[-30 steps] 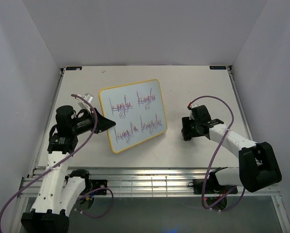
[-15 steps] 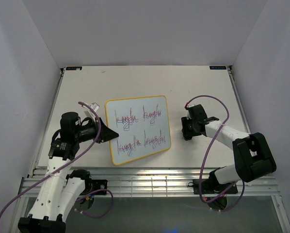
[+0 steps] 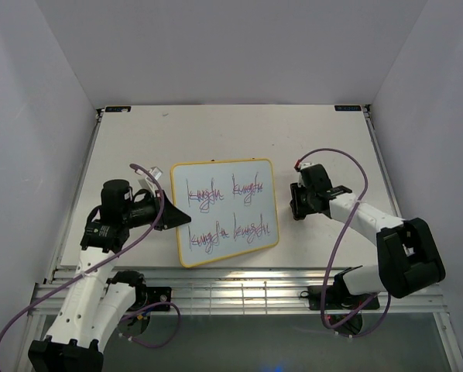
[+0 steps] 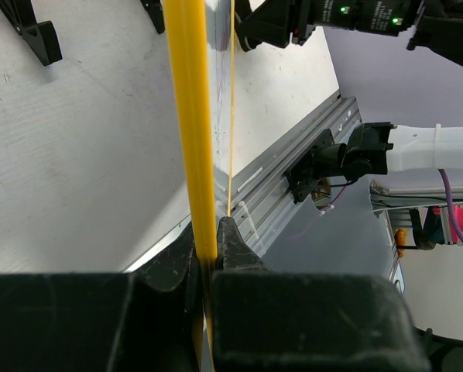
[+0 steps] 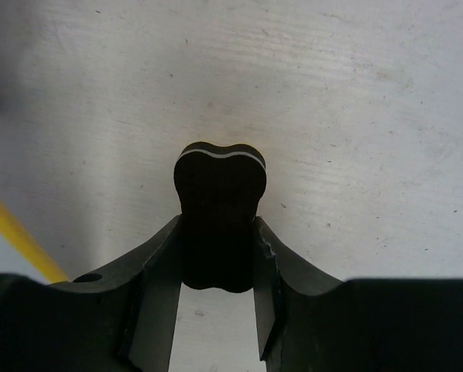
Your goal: Erase the whiteboard
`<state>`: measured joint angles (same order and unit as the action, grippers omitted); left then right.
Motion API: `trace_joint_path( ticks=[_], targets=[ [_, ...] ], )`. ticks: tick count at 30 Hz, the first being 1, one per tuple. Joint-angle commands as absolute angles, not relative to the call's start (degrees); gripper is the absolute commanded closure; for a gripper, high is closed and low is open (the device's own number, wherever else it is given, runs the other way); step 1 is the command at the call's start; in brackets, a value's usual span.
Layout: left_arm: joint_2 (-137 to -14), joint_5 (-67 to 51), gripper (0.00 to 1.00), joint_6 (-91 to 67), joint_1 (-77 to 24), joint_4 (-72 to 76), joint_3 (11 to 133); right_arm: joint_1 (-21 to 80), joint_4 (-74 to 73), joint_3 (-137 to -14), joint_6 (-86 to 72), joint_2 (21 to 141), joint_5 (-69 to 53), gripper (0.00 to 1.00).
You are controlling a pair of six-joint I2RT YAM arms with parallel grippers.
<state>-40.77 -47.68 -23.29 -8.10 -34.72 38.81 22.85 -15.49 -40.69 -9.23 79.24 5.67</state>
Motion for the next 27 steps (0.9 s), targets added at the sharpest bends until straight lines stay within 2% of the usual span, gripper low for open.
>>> trace_joint_path(
  ticks=[1,5,8,11,14,18,21,27],
  targets=[
    [-41.0,-47.0,1.0,-20.7,-8.5,-31.6,39.2,23.6,-16.7,-44.0,-9.1,73.8,6.2,0.64],
    [-42.0,-46.8,1.0,-20.6,-8.5,-31.4,39.4,25.3,-19.0,-45.5,-9.8,68.4,4.9,0.64],
    [-42.3,-47.0,1.0,-20.9,-8.5,-29.9,39.4,28.3,-16.7,-46.1,-10.9,63.8,-1.0,0.64],
    [-43.3,-48.2,1.0,-22.1,-8.4,-27.9,39.3,33.9,-12.4,-46.3,-12.9,60.7,-4.6,0.66],
    [-44.5,-51.0,1.0,-23.5,-8.5,-25.0,38.7,42.9,-6.2,-47.5,-14.8,60.7,-0.4,0.66],
    [-44.4,-51.8,1.0,-23.5,-8.6,-22.4,37.4,55.6,-0.7,-52.6,-16.0,67.5,6.9,0.66],
    [-44.3,-52.6,1.0,-23.8,-8.6,-20.8,36.2,61.3,1.2,-60.0,-14.4,74.2,10.9,0.66],
    [-43.8,-54.3,1.0,-23.9,-9.1,-19.6,35.4,67.4,0.3,-73.3,-11.1,85.8,15.1,0.66]
  ],
)
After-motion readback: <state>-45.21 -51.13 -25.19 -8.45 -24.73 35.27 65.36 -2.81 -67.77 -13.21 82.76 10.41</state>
